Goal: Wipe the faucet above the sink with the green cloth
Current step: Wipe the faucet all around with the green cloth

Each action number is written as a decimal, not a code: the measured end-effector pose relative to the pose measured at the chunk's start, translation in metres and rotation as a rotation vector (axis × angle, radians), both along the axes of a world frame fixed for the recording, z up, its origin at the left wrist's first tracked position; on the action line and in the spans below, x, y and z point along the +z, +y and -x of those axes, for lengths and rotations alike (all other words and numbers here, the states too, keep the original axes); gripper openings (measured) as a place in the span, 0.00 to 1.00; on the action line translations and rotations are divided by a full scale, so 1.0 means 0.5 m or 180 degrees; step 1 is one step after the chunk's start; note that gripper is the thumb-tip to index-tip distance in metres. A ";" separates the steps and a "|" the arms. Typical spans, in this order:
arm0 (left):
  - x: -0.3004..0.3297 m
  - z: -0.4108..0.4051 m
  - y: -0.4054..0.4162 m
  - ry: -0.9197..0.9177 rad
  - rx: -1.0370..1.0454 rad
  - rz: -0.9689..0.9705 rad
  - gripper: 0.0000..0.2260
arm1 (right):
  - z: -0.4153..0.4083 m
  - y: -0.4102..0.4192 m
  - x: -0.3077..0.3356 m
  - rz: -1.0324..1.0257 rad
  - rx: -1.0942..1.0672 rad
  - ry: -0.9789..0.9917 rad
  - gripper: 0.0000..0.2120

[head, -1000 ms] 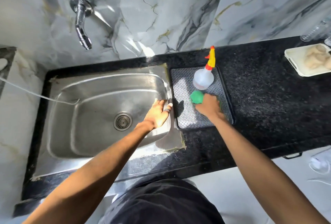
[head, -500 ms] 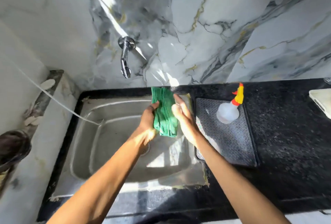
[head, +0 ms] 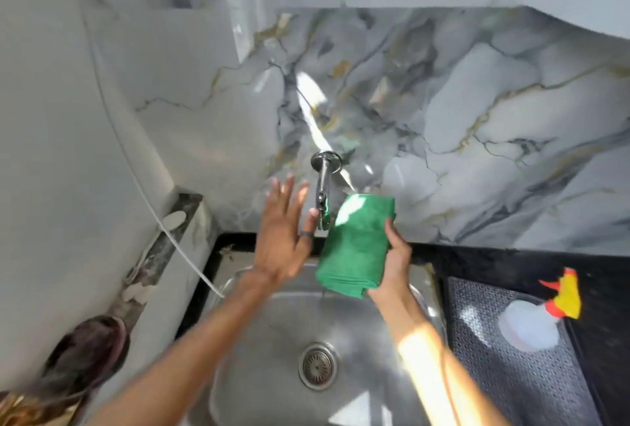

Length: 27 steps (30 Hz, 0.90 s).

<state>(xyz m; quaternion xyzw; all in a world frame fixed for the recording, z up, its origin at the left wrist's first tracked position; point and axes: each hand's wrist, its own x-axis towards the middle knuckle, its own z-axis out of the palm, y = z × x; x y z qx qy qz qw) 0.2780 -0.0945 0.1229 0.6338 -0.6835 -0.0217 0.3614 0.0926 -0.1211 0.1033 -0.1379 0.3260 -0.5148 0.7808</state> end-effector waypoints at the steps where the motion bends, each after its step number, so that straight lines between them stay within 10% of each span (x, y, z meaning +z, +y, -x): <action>1: -0.003 -0.037 -0.020 -0.0405 0.0201 0.0051 0.28 | 0.000 -0.015 0.012 0.0012 -0.0056 0.0249 0.29; 8: 0.020 -0.183 -0.271 -0.1697 0.0586 0.0928 0.30 | -0.102 -0.114 0.116 0.1335 -0.1296 0.2919 0.25; 14: 0.035 -0.215 -0.405 -0.2080 0.0379 0.1987 0.28 | -0.274 -0.119 0.080 0.2050 0.0147 0.6166 0.34; 21: 0.008 -0.227 -0.463 -0.1888 0.0322 0.2648 0.30 | -0.197 -0.183 0.069 0.2987 0.0996 0.6577 0.31; 27: -0.032 -0.191 -0.463 -0.1303 0.0614 0.2624 0.29 | -0.191 -0.176 0.044 0.2965 -0.0109 0.6108 0.24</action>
